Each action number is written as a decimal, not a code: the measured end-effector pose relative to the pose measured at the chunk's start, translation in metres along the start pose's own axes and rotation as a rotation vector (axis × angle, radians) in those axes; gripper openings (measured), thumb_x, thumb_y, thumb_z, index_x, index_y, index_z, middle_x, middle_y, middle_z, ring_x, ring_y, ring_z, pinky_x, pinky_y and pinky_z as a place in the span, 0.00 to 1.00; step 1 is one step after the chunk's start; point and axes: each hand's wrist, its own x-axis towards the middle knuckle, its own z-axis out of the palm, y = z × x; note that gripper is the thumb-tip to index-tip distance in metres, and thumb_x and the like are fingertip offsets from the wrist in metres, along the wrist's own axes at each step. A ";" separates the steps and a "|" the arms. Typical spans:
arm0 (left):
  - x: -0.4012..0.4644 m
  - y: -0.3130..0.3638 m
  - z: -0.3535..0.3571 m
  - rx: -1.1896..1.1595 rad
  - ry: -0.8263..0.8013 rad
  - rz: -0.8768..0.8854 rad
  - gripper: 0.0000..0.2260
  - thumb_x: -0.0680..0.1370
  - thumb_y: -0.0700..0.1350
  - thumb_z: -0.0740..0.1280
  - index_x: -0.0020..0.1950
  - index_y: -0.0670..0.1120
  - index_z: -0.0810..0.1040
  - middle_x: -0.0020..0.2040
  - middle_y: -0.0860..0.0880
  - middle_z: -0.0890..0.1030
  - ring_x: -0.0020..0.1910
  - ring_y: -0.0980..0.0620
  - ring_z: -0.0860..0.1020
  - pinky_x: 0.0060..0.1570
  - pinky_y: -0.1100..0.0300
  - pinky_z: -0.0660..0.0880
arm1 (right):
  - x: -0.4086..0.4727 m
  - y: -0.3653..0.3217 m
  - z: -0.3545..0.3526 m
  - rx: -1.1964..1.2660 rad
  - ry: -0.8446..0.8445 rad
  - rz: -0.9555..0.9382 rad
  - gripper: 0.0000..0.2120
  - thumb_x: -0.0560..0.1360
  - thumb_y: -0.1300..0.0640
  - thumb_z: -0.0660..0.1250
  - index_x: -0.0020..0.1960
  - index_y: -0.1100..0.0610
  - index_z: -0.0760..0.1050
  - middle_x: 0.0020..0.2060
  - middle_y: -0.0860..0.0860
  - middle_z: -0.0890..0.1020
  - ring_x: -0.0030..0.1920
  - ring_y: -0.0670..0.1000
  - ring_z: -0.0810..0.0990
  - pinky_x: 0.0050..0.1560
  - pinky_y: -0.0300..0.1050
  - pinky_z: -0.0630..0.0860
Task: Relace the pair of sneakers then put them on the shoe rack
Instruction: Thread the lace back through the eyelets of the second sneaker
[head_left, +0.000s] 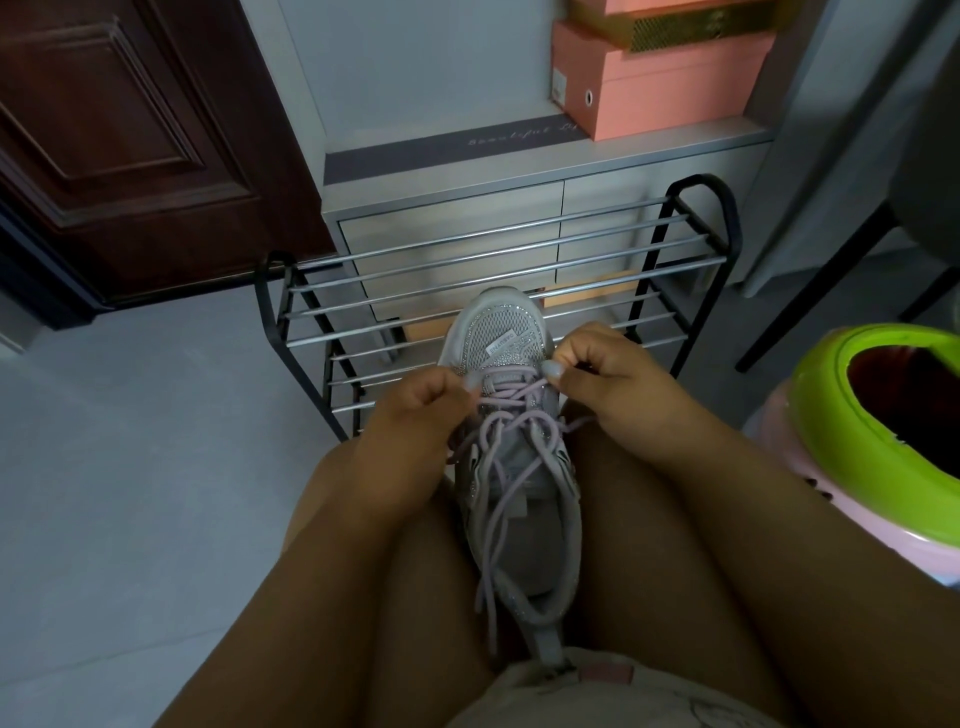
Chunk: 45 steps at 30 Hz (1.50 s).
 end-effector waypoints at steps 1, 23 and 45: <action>0.001 -0.002 -0.001 -0.108 0.009 -0.037 0.14 0.79 0.45 0.63 0.37 0.38 0.76 0.34 0.42 0.75 0.30 0.51 0.72 0.31 0.63 0.71 | 0.000 0.000 0.000 0.009 -0.004 -0.002 0.13 0.76 0.59 0.65 0.34 0.49 0.70 0.37 0.47 0.70 0.38 0.37 0.70 0.43 0.28 0.66; 0.007 0.003 0.001 0.266 0.047 0.200 0.03 0.72 0.44 0.73 0.40 0.46 0.83 0.34 0.49 0.83 0.32 0.53 0.80 0.37 0.57 0.78 | -0.004 -0.011 0.005 0.117 0.069 0.082 0.08 0.72 0.57 0.71 0.36 0.53 0.77 0.27 0.44 0.78 0.29 0.41 0.75 0.33 0.38 0.74; 0.009 0.007 -0.005 0.389 -0.097 0.121 0.10 0.80 0.47 0.61 0.39 0.51 0.74 0.35 0.54 0.76 0.32 0.61 0.73 0.34 0.66 0.69 | 0.001 -0.020 -0.002 0.074 -0.041 0.225 0.05 0.69 0.61 0.74 0.36 0.57 0.79 0.29 0.49 0.79 0.30 0.45 0.76 0.36 0.42 0.75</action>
